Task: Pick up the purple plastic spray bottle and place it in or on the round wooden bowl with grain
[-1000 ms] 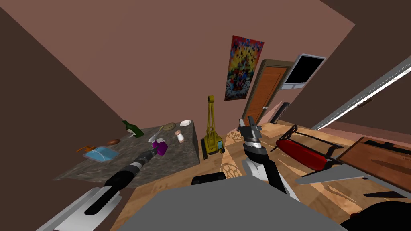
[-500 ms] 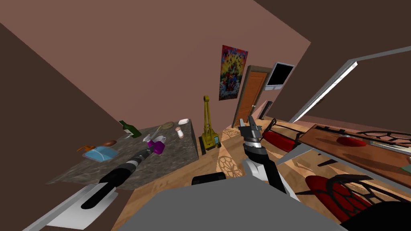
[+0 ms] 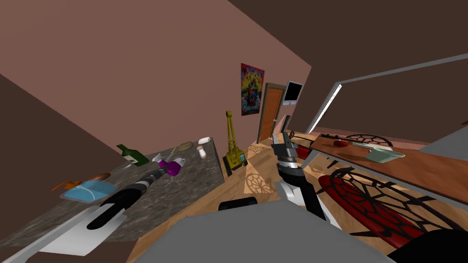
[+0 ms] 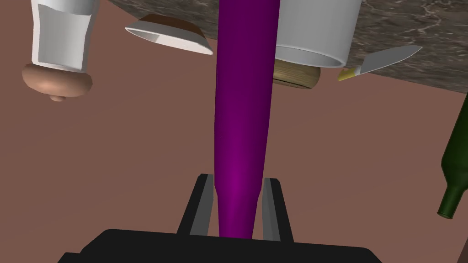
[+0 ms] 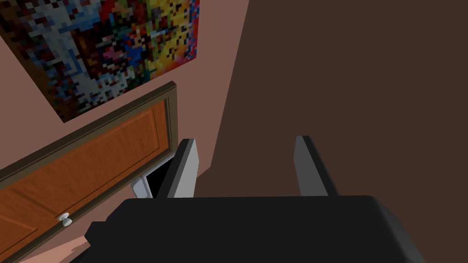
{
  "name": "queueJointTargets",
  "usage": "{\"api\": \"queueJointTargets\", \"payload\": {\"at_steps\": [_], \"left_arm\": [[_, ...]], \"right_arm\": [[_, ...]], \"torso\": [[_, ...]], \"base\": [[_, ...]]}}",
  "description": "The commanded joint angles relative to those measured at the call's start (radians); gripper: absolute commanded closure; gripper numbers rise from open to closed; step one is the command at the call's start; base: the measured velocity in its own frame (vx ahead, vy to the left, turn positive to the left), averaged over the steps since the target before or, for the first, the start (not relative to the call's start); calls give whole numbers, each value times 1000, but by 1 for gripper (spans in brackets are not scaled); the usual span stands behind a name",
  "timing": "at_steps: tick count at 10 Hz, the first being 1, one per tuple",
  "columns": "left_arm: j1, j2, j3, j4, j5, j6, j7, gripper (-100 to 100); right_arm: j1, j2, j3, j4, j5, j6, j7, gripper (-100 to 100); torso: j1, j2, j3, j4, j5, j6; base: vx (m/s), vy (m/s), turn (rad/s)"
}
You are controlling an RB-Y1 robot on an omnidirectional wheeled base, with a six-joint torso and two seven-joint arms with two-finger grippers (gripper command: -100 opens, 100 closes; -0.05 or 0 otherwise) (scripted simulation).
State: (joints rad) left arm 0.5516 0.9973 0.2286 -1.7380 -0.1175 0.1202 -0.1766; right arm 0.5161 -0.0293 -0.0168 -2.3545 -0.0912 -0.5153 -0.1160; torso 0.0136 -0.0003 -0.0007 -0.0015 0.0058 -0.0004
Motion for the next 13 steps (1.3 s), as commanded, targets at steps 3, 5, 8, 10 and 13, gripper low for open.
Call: {"api": "queueJointTargets", "payload": {"at_steps": [3, 5, 8, 10, 13], "left_arm": [[-8, 60, 29, 55, 27, 64, 27, 100], [-16, 92, 43, 93, 38, 97, 39, 100], [-26, 138, 64, 151, 50, 145, 53, 100], [-33, 167, 77, 189, 57, 175, 61, 100], [-42, 205, 95, 240, 66, 215, 72, 100]], "right_arm": [[0, 0, 0, 0, 0, 0, 0, 0], [0, 0, 0, 0, 0, 0, 0, 0], [0, 0, 0, 0, 0, 0, 0, 0], [0, 0, 0, 0, 0, 0, 0, 0], [0, 0, 0, 0, 0, 0, 0, 0]], "torso": [[0, -5, -3, -1, 0, 1], [3, -9, -5, -2, -1, 2], [4, -16, -9, -3, -1, 3], [4, -16, -9, -3, -2, 2], [0, -15, -9, -3, -3, 2]], "base": [[38, 113, -270], [64, 139, -303], [107, 159, -288], [87, 181, -273], [63, 149, -236]]}}
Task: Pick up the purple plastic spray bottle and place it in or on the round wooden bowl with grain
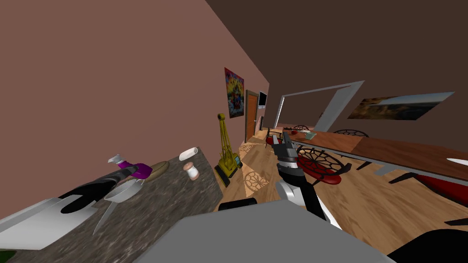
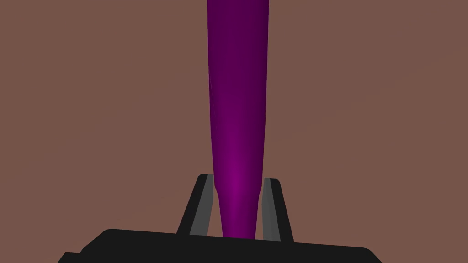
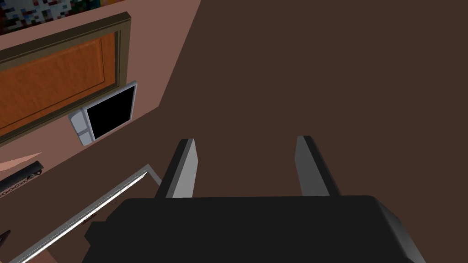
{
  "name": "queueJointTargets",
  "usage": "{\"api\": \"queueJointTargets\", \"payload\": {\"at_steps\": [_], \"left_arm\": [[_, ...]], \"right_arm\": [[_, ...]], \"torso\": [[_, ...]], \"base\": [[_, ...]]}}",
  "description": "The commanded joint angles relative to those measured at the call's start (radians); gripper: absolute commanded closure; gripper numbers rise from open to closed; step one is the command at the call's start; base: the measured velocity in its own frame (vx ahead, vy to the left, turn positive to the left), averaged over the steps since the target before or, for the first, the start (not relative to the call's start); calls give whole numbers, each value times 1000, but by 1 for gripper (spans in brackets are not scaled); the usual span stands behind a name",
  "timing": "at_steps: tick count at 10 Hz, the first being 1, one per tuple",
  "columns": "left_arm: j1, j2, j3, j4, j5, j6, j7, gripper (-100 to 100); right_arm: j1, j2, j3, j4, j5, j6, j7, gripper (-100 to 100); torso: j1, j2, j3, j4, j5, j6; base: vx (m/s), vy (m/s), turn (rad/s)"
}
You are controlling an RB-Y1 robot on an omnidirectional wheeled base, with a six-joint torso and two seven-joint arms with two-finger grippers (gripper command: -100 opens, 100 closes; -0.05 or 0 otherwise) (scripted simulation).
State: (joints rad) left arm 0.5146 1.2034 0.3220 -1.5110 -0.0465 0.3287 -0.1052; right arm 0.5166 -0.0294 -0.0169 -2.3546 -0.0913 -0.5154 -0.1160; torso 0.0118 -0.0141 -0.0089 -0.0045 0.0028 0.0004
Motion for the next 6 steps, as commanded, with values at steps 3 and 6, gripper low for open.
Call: {"api": "queueJointTargets", "payload": {"at_steps": [3, 6], "left_arm": [[-14, 35, 19, 61, 3, 45, 11, 100], [-20, 23, 15, 59, -7, 36, 7, -100]], "right_arm": [[0, 0, 0, 0, 0, 0, 0, 0], [0, 0, 0, 0, 0, 0, 0, 0]], "torso": [[3, 0, 0, 0, 0, 1], [-9, 3, 2, 1, -1, -1]], "base": [[47, 166, -249], [11, 27, -18]]}}
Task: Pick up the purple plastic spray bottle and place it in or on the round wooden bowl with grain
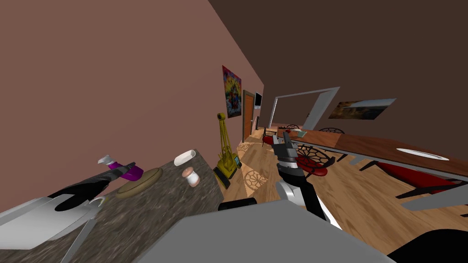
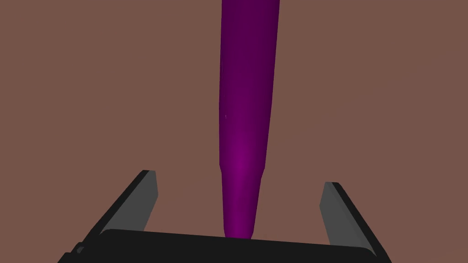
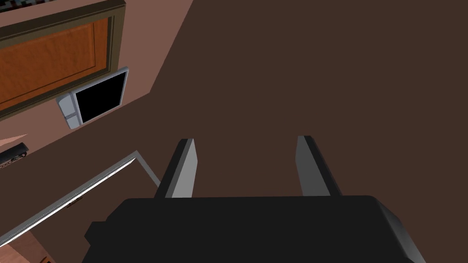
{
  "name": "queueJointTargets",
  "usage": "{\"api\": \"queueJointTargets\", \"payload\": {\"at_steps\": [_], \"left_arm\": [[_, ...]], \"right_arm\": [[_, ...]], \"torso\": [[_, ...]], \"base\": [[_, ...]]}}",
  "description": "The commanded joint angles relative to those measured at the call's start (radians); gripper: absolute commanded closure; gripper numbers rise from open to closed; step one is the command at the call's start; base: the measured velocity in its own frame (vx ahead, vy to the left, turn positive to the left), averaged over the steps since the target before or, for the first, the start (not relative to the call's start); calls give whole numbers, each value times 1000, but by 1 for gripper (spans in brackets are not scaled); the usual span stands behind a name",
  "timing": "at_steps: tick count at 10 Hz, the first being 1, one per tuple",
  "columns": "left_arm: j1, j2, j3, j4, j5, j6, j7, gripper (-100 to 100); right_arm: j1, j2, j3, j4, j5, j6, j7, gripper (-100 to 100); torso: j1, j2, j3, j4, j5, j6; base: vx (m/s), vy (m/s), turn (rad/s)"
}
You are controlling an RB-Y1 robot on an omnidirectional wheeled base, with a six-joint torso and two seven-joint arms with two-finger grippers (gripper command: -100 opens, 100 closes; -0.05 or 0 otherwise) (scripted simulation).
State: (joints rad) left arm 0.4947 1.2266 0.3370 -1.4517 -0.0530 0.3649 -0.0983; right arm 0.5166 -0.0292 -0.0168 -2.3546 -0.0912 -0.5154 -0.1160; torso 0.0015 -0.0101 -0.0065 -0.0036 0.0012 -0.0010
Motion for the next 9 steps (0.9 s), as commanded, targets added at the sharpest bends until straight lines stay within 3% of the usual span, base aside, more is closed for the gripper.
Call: {"api": "queueJointTargets", "payload": {"at_steps": [1, 3, 4, 5, 9], "left_arm": [[0, 0, 0, 0, 0, 0, 0, -100], [0, 0, 0, 0, 0, 0, 0, -100], [0, 0, 0, 0, 0, 0, 0, 0], [18, 37, 11, -28, 28, 21, 10, -100], [54, 110, 33, -85, 84, 62, 31, -100]], "right_arm": [[0, 0, 0, 0, 0, 0, 0, 0], [0, 0, 0, 0, 0, 0, 0, 0], [0, 0, 0, 0, 0, 0, 0, 0], [0, 0, 0, 0, 0, 0, 0, 0], [0, 0, 0, 0, 0, 0, 0, 0]], "torso": [[0, 0, 0, 0, 0, 0], [-1, 1, 0, 0, 0, 0], [-1, 1, 0, 0, 0, 0], [-1, 1, 0, 0, 0, 0], [0, 2, 1, 0, 0, 0]], "base": [[0, 0, 0], [0, 0, 0], [0, 0, 0], [-7, 11, 72], [-11, 16, 58]]}}
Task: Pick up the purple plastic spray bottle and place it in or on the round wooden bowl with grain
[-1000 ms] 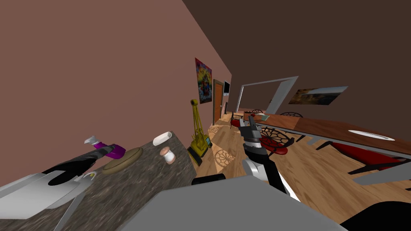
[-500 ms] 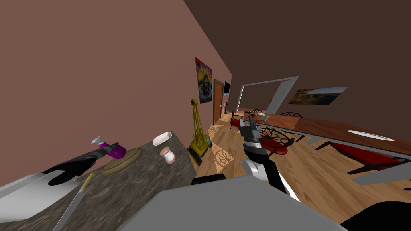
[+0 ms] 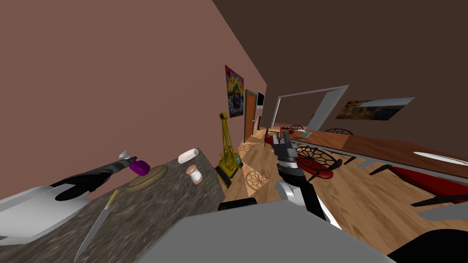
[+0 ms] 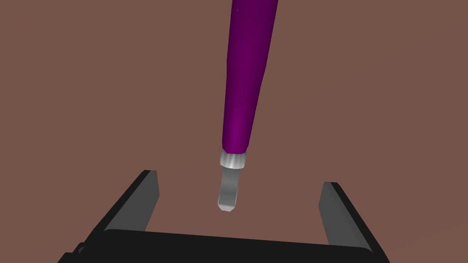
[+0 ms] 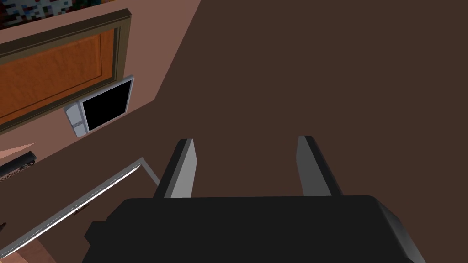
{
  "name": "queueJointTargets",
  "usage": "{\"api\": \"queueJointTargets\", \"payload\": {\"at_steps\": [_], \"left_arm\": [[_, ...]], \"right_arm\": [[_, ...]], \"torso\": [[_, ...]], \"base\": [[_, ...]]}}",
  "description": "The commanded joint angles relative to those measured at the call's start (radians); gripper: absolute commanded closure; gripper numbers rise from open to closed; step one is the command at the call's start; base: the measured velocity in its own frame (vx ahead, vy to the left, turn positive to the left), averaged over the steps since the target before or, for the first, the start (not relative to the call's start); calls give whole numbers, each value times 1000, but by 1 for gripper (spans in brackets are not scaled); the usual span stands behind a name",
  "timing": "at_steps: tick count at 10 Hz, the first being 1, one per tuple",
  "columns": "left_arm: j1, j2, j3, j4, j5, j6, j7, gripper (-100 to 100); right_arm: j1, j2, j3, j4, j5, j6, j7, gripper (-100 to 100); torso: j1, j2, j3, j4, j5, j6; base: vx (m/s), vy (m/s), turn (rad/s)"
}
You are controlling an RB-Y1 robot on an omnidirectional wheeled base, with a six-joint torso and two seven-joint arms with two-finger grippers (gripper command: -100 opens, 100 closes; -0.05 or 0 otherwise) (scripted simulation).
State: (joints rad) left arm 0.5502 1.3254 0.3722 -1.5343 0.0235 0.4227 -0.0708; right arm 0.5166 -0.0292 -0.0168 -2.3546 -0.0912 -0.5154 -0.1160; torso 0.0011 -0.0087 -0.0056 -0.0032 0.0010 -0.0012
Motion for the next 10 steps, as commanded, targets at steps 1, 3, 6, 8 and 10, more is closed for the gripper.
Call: {"api": "queueJointTargets", "payload": {"at_steps": [1, 3, 6, 8, 10], "left_arm": [[7, 30, 3, -17, 21, 14, 8, -100], [34, 85, 20, -60, 63, 45, 24, -100], [33, 64, 21, -48, 49, 32, 19, 0], [33, 64, 21, -48, 49, 32, 19, 0], [33, 64, 21, -48, 49, 32, 19, 0]], "right_arm": [[0, 0, 0, 0, 0, 0, 0, 0], [0, 0, 0, 0, 0, 0, 0, 0], [0, 0, 0, 0, 0, 0, 0, 0], [0, 0, 0, 0, 0, 0, 0, 0], [0, 0, 0, 0, 0, 0, 0, 0]], "torso": [[0, 0, 0, 0, 0, 0], [0, 0, 0, 0, 0, 0], [0, 0, 0, 0, 0, 0], [-1, -1, 0, 0, 0, 0], [-1, -1, 0, 0, 0, 0]], "base": [[-8, 13, 56], [-11, 15, 71], [-2, 3, 5], [0, 0, 0], [0, 0, 0]]}}
